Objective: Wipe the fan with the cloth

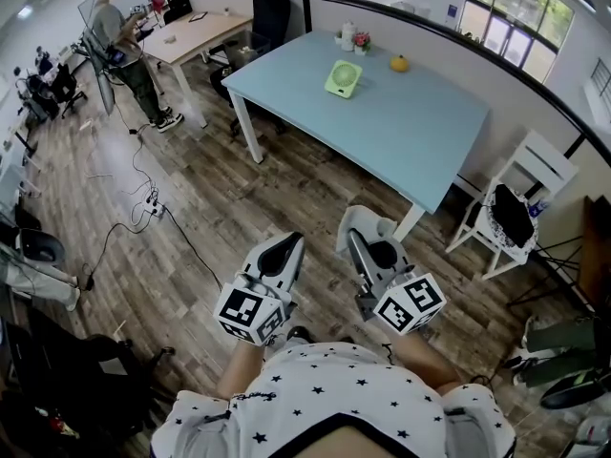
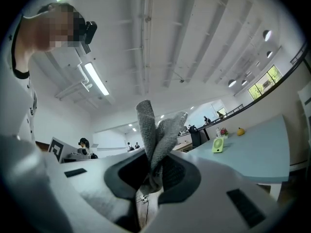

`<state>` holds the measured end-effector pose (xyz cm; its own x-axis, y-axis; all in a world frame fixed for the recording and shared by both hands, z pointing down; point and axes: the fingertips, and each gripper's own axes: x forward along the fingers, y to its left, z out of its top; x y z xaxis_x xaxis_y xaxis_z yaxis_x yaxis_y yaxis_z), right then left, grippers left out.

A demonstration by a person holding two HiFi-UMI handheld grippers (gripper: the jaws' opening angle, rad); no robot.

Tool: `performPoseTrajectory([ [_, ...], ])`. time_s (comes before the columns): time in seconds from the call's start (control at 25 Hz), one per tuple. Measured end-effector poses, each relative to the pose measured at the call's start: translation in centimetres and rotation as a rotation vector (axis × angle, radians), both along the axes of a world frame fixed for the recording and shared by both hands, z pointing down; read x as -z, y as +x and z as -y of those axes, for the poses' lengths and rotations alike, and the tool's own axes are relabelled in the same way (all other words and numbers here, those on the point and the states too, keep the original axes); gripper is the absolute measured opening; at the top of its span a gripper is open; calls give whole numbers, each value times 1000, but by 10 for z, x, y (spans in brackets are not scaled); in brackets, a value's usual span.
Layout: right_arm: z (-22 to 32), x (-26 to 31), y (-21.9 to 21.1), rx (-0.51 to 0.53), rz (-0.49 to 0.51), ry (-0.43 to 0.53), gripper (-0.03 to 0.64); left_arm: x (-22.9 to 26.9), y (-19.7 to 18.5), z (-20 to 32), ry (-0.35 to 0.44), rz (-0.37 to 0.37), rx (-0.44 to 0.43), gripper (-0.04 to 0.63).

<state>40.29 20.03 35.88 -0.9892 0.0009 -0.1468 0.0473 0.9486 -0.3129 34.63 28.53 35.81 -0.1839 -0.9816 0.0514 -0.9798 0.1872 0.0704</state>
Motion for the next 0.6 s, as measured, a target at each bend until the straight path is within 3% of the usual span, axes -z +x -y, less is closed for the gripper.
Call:
performPoseTrajectory([
  [0.4,16,-7,29,-2,10,4,46,-9,34,20,-11,-1,-6,40],
  [0.6,23,-15,32,-18,-9,2,46,-16,33,24,-24,-6,-5,40],
])
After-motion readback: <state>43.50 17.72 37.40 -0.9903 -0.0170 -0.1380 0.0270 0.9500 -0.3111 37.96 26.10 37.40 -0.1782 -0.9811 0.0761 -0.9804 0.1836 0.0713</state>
